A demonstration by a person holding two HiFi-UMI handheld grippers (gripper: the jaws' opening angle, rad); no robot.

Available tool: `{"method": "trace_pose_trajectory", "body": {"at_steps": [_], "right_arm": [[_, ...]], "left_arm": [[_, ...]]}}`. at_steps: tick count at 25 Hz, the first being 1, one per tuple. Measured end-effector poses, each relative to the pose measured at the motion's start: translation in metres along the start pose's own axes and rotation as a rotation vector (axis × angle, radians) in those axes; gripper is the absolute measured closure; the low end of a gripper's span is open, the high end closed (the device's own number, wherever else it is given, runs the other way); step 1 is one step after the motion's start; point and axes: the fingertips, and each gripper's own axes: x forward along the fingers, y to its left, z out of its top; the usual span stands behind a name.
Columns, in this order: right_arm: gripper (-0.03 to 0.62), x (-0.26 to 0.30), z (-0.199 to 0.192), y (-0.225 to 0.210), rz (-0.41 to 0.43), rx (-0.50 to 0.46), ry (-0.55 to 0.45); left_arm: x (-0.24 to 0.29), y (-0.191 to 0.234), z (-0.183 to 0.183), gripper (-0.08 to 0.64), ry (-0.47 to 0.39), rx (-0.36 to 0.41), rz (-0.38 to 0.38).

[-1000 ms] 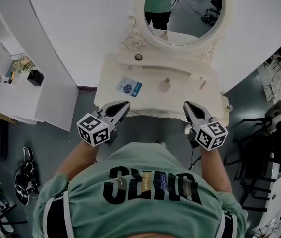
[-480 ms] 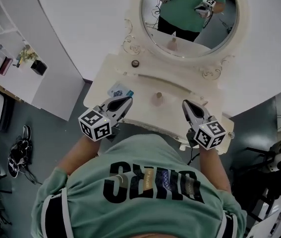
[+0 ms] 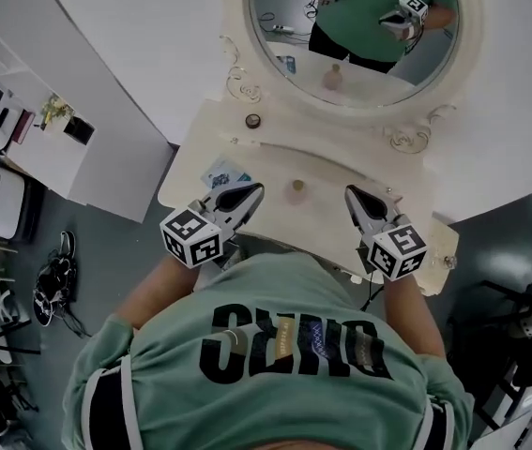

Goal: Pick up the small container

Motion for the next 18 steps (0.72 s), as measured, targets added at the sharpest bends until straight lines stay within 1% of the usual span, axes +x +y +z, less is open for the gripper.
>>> {"method": "trace_pose_trajectory", "body": {"at_steps": [3,6,12,15,18], "right_arm": [[0.584,0.01,0.002,-0.002,-0.034,0.003,0.0],[0.584,0.021,0.007,-0.003,-0.093,-0.001,-0.007],[0.584,0.038,0.012,-0.007,-0.193,0.052,-0.018],[0.584,0.047,0.016,-0.006,-0.204,0.057,-0.02],[0.584,0.053,0.016,-0.004,-0.196,0.046,-0.007]], "left_arm": [[0.004,0.015,0.007,0.559,-0.005,0.007,-0.04],[0.008,0.034,0.013,0.558,-0.003,0.015,-0.093],[0.016,0.058,0.023,0.558,0.032,0.049,-0.196],[0.021,0.062,0.022,0.558,0.037,0.047,-0.229],[0.024,0.067,0.018,0.558,0.041,0.036,-0.232]]}}
